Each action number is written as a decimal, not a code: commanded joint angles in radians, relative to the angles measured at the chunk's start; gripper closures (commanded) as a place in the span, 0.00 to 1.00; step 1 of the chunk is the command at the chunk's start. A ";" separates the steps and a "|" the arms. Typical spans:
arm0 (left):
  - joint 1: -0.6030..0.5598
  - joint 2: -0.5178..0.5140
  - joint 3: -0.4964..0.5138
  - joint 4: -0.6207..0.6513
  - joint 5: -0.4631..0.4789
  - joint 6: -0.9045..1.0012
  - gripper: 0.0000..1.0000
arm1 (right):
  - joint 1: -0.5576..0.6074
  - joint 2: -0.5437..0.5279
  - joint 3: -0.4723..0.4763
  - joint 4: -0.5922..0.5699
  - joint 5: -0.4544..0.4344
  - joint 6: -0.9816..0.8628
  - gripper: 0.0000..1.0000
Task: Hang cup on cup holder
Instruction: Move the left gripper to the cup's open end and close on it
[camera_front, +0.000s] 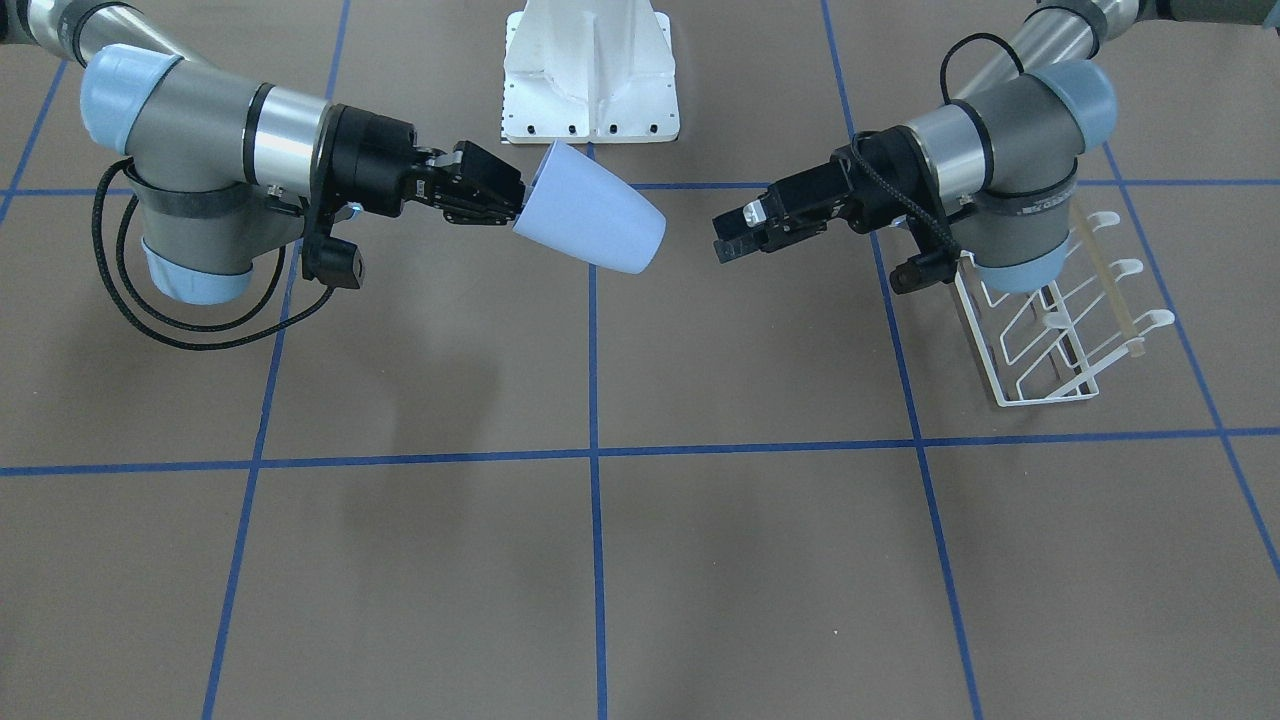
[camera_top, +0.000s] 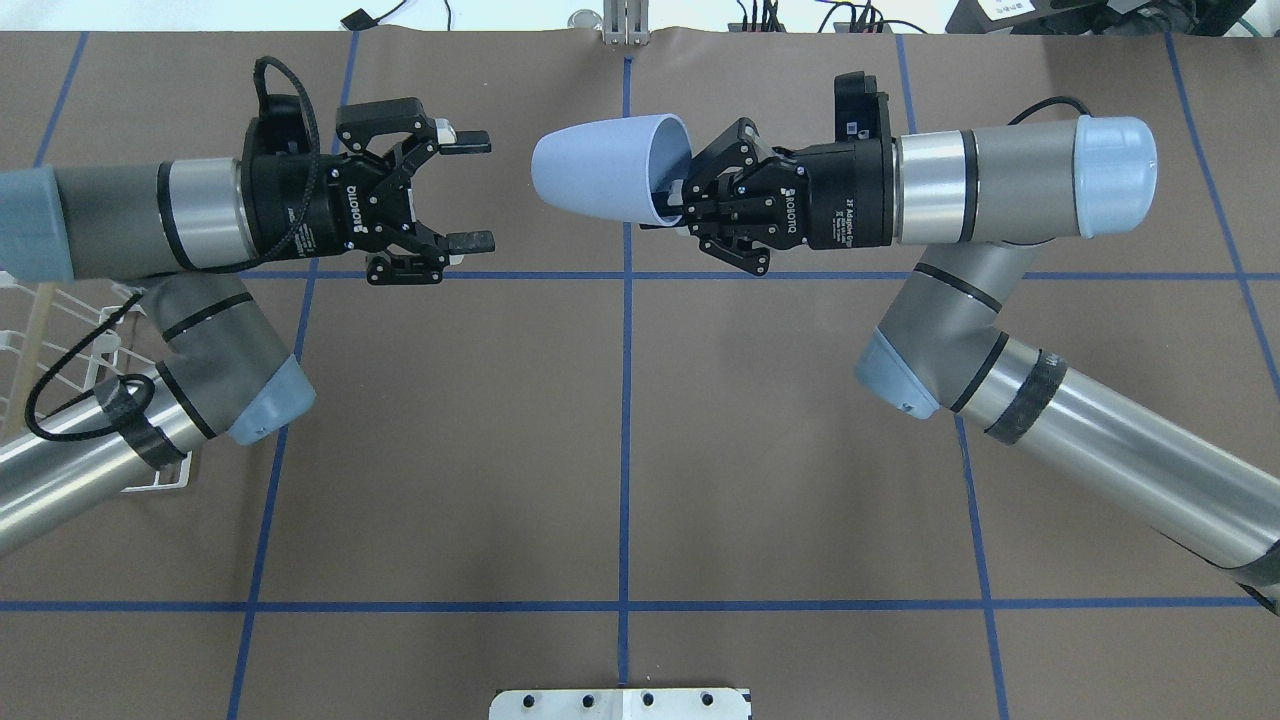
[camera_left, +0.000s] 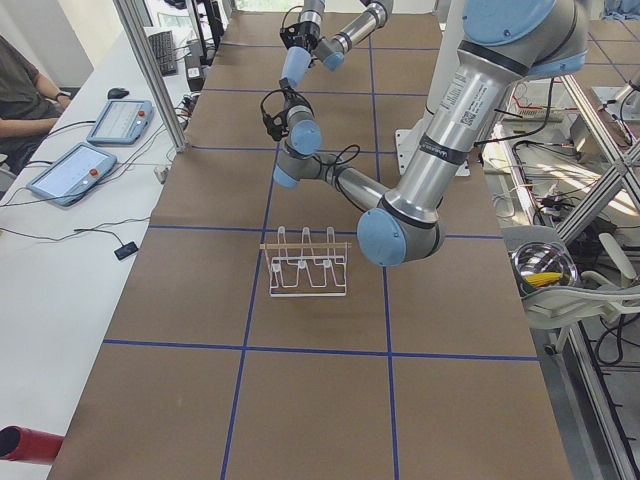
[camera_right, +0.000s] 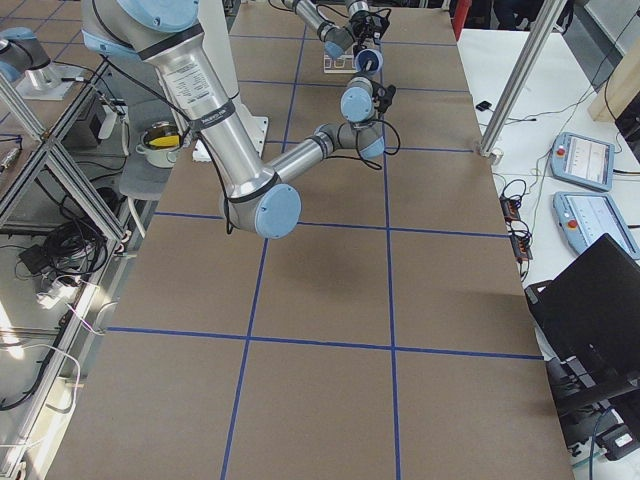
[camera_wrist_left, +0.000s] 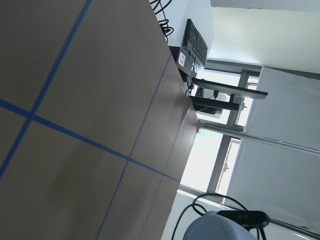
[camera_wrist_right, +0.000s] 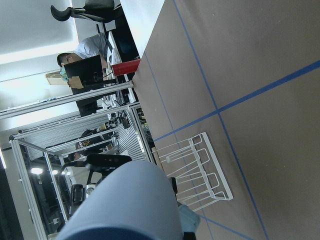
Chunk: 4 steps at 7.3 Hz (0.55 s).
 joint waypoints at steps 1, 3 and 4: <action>0.060 -0.009 0.003 -0.113 0.061 -0.087 0.02 | -0.040 -0.002 -0.003 0.106 0.001 0.034 1.00; 0.060 -0.014 0.003 -0.155 0.111 -0.132 0.02 | -0.055 -0.021 -0.003 0.191 0.010 0.037 1.00; 0.060 -0.014 0.003 -0.163 0.114 -0.148 0.02 | -0.057 -0.023 -0.003 0.200 0.016 0.037 1.00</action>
